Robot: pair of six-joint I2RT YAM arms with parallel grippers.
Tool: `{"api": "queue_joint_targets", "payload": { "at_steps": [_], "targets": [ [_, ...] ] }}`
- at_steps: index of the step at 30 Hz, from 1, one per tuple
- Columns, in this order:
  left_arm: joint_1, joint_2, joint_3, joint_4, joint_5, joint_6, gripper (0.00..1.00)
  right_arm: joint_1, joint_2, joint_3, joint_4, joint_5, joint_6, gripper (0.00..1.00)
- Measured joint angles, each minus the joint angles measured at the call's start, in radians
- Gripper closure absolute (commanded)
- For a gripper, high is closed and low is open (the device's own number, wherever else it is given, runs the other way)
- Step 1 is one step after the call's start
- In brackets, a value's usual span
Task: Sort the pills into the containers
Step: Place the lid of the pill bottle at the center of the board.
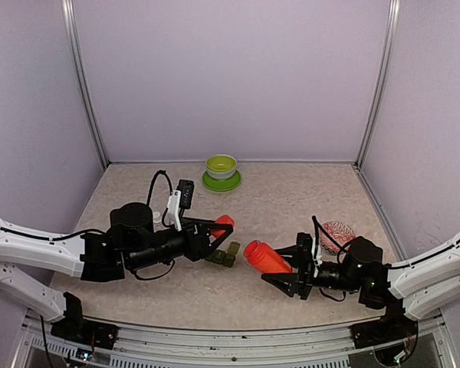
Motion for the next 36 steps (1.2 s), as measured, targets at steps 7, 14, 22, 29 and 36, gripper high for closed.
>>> {"api": "queue_joint_targets", "payload": {
  "at_steps": [7, 14, 22, 29, 36],
  "targets": [
    [0.07, -0.06, -0.112, -0.058, -0.045, 0.0, 0.59, 0.0, -0.001, -0.013, 0.01, 0.011, -0.012, 0.87],
    [0.153, -0.08, -0.214, -0.105, -0.104, 0.014, 0.59, 0.0, -0.021, -0.014, 0.004, 0.016, -0.018, 0.87],
    [0.228, -0.03, -0.257, -0.123, -0.216, 0.04, 0.59, 0.0, -0.031, -0.014, -0.003, 0.019, -0.02, 0.87],
    [0.269, 0.148, -0.251, -0.109, -0.249, 0.063, 0.59, 0.0, -0.039, -0.014, -0.018, 0.019, -0.019, 0.87],
    [0.292, 0.285, -0.192, -0.076, -0.237, 0.077, 0.6, 0.0, -0.077, -0.017, -0.037, 0.025, -0.019, 0.87]
  ]
}}
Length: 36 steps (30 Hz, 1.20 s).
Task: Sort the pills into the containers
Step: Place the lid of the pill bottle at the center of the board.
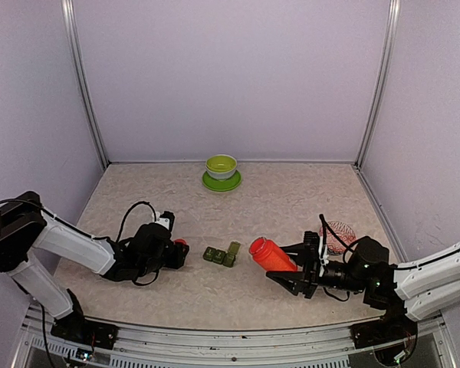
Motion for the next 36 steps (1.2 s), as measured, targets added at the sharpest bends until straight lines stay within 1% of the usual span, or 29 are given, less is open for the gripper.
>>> {"api": "queue_joint_targets", "payload": {
  "at_steps": [10, 18, 21, 27, 32, 33, 36],
  "targets": [
    [0.012, 0.132, 0.049, 0.038, 0.039, -0.004, 0.58, 0.0, -0.014, -0.015, -0.017, 0.005, 0.0, 0.87],
    [0.012, 0.14, 0.057, 0.046, 0.047, -0.015, 0.38, 0.0, -0.002, -0.028, -0.01, 0.012, 0.0, 0.87],
    [0.012, 0.132, 0.056, 0.041, 0.051, -0.019, 0.32, 0.0, 0.006, -0.03, -0.009, 0.015, -0.001, 0.87],
    [0.012, 0.052, 0.054, 0.013, 0.051, -0.019, 0.19, -0.006, 0.022, -0.03, 0.001, 0.02, -0.005, 0.87],
    [0.012, -0.035, 0.054, -0.011, 0.059, -0.015, 0.03, -0.019, 0.043, -0.03, 0.013, 0.023, -0.01, 0.87],
    [0.012, -0.051, 0.055, -0.016, 0.063, -0.013, 0.02, -0.024, 0.053, -0.03, 0.017, 0.023, -0.012, 0.87],
    [0.012, -0.079, 0.062, -0.034, 0.079, -0.005, 0.01, -0.033, 0.068, -0.03, 0.023, 0.021, -0.013, 0.87]
  ]
}}
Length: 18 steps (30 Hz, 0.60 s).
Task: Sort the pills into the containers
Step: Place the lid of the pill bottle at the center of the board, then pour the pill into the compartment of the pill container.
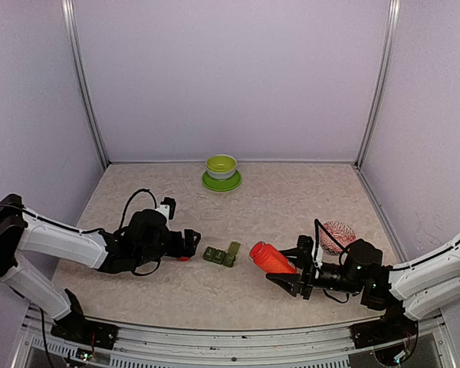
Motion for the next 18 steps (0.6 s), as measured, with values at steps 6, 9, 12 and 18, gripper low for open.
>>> {"api": "queue_joint_targets", "payload": {
  "at_steps": [6, 9, 12, 18],
  "targets": [
    [0.0, -0.027, 0.039, -0.032, 0.046, 0.023, 0.01, -0.018, 0.032, 0.002, 0.001, -0.011, -0.008, 0.87],
    [0.0, -0.023, 0.063, -0.028, 0.085, 0.041, 0.01, -0.027, 0.046, 0.008, -0.001, -0.017, -0.013, 0.88],
    [0.002, 0.001, 0.075, -0.007, 0.149, 0.059, 0.01, -0.038, 0.058, 0.022, -0.003, -0.024, -0.016, 0.88],
    [0.012, 0.096, 0.127, -0.002, 0.287, 0.08, 0.01, -0.055, 0.075, 0.031, -0.005, -0.032, -0.02, 0.88]
  ]
}}
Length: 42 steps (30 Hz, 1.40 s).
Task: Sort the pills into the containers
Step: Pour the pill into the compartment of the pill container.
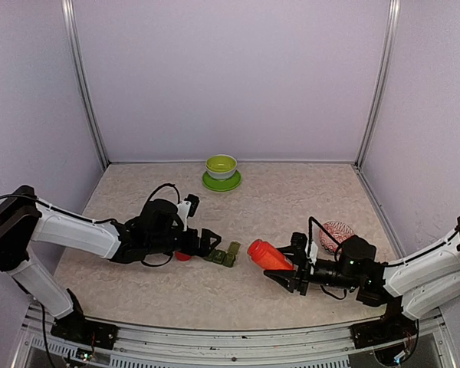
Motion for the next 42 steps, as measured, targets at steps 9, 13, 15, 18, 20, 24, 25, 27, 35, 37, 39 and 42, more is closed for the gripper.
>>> {"api": "queue_joint_targets", "payload": {
  "at_steps": [9, 13, 15, 18, 20, 24, 25, 27, 35, 37, 39, 42],
  "targets": [
    [0.03, 0.025, 0.024, 0.04, 0.109, 0.019, 0.01, -0.024, 0.119, 0.034, 0.002, -0.001, -0.019, 0.89],
    [0.045, 0.025, -0.012, 0.082, 0.134, 0.026, 0.01, -0.025, 0.198, 0.077, 0.003, -0.004, -0.021, 0.9],
    [0.054, 0.026, -0.032, 0.104, 0.155, 0.026, 0.01, -0.026, 0.228, 0.092, 0.008, -0.003, -0.021, 0.9],
    [0.061, 0.027, -0.051, 0.128, 0.176, 0.026, 0.01, -0.026, 0.258, 0.098, 0.017, 0.0, -0.02, 0.91],
    [0.066, 0.027, -0.057, 0.141, 0.187, 0.026, 0.01, -0.029, 0.278, 0.103, 0.021, 0.0, -0.02, 0.91],
    [0.069, 0.027, -0.065, 0.175, 0.208, 0.024, 0.01, -0.035, 0.305, 0.118, 0.016, 0.003, -0.02, 0.91],
    [0.071, 0.027, -0.068, 0.18, 0.213, 0.024, 0.01, -0.035, 0.309, 0.124, 0.015, 0.004, -0.02, 0.91],
    [0.074, 0.027, -0.071, 0.192, 0.222, 0.022, 0.01, -0.035, 0.314, 0.142, 0.006, 0.005, -0.021, 0.92],
    [0.077, 0.041, -0.075, 0.224, 0.254, 0.021, 0.01, -0.04, 0.333, 0.204, -0.077, 0.011, -0.021, 0.92],
    [0.077, 0.044, -0.076, 0.225, 0.261, 0.021, 0.01, -0.042, 0.341, 0.217, -0.101, 0.013, -0.021, 0.92],
    [0.077, 0.046, -0.076, 0.23, 0.265, 0.021, 0.01, -0.043, 0.352, 0.23, -0.126, 0.015, -0.021, 0.92],
    [0.077, 0.048, -0.077, 0.237, 0.272, 0.021, 0.01, -0.043, 0.364, 0.243, -0.157, 0.016, -0.021, 0.92]
  ]
}}
